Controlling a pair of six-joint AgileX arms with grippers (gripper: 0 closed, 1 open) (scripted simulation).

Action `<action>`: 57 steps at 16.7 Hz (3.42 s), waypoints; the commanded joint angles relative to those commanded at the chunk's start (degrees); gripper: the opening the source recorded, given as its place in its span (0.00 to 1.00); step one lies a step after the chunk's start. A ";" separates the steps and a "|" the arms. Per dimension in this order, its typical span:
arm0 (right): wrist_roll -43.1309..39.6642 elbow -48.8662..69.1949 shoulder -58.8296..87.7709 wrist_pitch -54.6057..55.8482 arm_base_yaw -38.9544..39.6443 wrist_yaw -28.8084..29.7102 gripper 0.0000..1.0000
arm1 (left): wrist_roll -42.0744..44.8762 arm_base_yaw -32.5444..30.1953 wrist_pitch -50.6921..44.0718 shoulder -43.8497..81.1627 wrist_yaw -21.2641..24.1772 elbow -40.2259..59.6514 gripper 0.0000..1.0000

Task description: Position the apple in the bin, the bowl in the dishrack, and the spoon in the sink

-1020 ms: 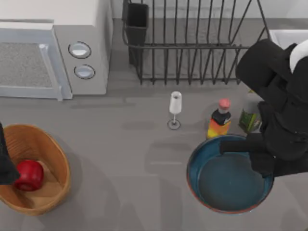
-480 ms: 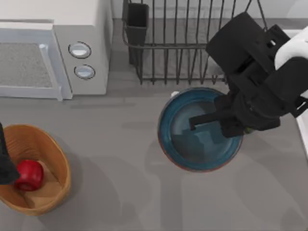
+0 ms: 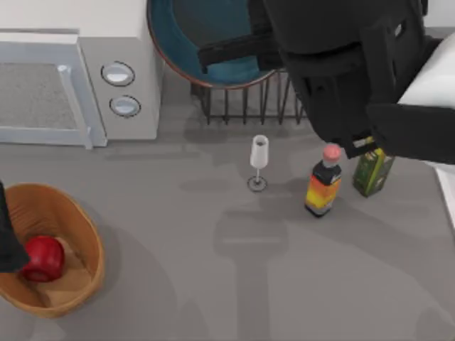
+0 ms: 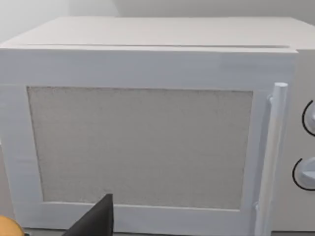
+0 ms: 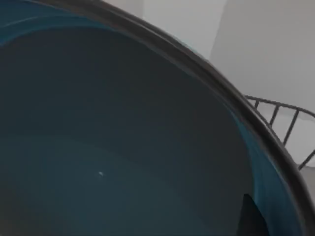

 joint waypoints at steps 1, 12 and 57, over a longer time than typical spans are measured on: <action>-1.92 0.75 -0.72 3.95 1.23 3.47 0.00 | 0.00 0.00 0.00 0.00 0.00 0.00 1.00; -8.01 3.59 -3.79 15.56 4.94 14.41 0.00 | 0.00 0.00 0.00 0.00 0.00 0.00 1.00; -8.90 -2.26 30.46 57.00 -17.81 -8.13 1.00 | 0.00 0.00 0.00 0.00 0.00 0.00 1.00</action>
